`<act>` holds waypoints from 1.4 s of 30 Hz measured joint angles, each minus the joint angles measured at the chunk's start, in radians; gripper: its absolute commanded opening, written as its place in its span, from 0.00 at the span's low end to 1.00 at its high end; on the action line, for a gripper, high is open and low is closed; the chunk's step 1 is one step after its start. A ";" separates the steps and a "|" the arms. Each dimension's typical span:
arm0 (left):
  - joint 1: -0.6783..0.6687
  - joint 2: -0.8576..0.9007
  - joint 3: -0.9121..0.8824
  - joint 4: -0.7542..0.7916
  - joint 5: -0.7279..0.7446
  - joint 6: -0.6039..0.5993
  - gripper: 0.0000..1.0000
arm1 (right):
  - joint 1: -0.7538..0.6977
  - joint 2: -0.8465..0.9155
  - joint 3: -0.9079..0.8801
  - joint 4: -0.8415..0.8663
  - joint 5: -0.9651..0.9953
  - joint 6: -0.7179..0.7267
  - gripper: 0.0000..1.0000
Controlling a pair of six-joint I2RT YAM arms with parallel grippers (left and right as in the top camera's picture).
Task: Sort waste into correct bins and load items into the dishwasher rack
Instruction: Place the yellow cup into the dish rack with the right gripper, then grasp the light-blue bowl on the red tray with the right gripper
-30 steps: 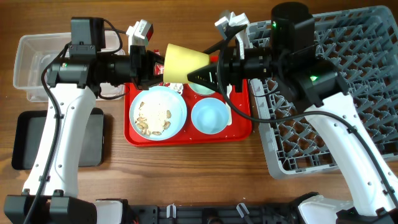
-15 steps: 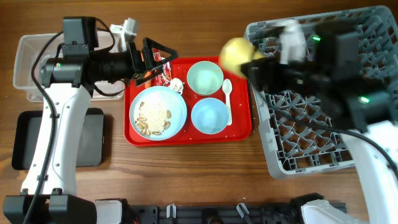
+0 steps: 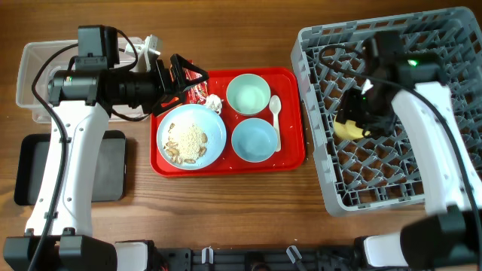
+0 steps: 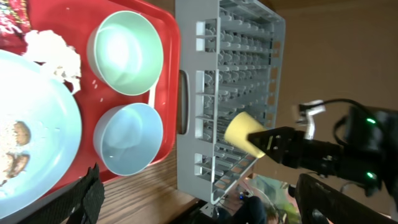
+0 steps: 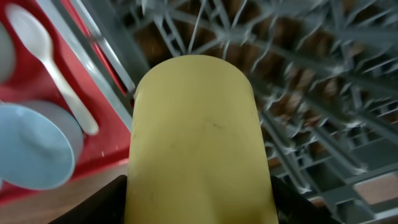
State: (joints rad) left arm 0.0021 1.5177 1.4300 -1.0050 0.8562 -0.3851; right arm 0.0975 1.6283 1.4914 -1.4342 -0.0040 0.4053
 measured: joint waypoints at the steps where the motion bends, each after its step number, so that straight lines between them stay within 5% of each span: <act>1: 0.000 0.000 0.000 -0.001 -0.008 0.000 1.00 | 0.000 0.029 -0.013 -0.010 -0.011 -0.006 0.80; 4: 0.000 0.000 0.000 -0.006 -0.021 0.000 1.00 | 0.000 0.089 -0.051 0.019 -0.022 -0.010 0.90; 10: 0.001 0.000 0.000 -0.009 -0.025 0.018 0.99 | 0.005 0.068 -0.021 0.074 -0.027 -0.030 0.90; 16: 0.078 0.000 0.000 -0.013 -0.051 0.041 0.77 | 0.143 -0.142 0.026 0.217 -0.178 -0.123 0.71; 19: 0.128 0.000 0.000 -0.047 -0.085 0.048 0.78 | 0.250 -0.164 0.030 0.284 -0.221 -0.114 0.66; 23: 0.145 -0.025 0.021 -0.163 -0.267 0.050 0.86 | 0.368 -0.084 0.000 0.335 -0.207 -0.042 0.61; 25: 0.140 -0.063 0.051 -0.216 -0.385 0.044 1.00 | 0.394 -0.008 -0.019 0.336 -0.171 -0.002 0.63; 30: 0.138 -0.276 0.121 -0.249 -0.724 0.021 1.00 | 0.402 0.235 -0.051 0.354 -0.106 0.047 0.63; 32: 0.138 -0.330 0.122 -0.249 -0.796 0.021 1.00 | 0.402 0.314 -0.051 0.369 -0.098 0.047 0.51; 33: 0.138 -0.345 0.122 -0.249 -0.819 0.021 1.00 | 0.402 0.359 -0.051 0.373 -0.098 0.050 0.25; 35: 0.138 -0.347 0.122 -0.249 -0.845 0.021 1.00 | 0.402 0.415 -0.051 0.377 -0.104 0.057 0.04; 42: 0.138 -0.346 0.122 -0.249 -0.859 0.021 1.00 | 0.398 0.294 -0.047 0.303 -0.069 0.059 0.04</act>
State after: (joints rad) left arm 0.1402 1.1717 1.5524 -1.2545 -0.0032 -0.3645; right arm 0.4957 1.9228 1.4445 -1.1316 -0.0727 0.4641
